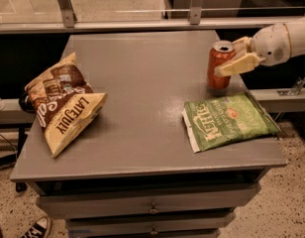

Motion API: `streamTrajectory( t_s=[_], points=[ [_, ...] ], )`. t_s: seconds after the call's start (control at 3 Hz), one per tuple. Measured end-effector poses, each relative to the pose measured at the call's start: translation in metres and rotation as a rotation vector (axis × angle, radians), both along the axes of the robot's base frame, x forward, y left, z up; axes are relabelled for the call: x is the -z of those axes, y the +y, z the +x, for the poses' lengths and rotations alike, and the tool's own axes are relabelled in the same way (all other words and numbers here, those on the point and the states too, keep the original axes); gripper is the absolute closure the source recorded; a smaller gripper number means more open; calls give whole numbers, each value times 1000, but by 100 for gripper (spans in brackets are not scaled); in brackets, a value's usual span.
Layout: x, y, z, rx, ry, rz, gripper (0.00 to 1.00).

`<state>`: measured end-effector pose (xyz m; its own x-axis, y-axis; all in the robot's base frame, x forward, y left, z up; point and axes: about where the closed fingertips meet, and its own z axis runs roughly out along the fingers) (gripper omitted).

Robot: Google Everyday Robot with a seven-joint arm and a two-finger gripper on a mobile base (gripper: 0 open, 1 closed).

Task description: Move coke can near green jalapeno chip bag

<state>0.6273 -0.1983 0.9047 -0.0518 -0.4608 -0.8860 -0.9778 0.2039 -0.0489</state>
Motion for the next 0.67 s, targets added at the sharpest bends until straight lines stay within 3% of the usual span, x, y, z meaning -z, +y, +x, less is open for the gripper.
streamTrajectory(
  t_s=[0.67],
  points=[
    [20,8,-17,-89,37,14,57]
  ],
)
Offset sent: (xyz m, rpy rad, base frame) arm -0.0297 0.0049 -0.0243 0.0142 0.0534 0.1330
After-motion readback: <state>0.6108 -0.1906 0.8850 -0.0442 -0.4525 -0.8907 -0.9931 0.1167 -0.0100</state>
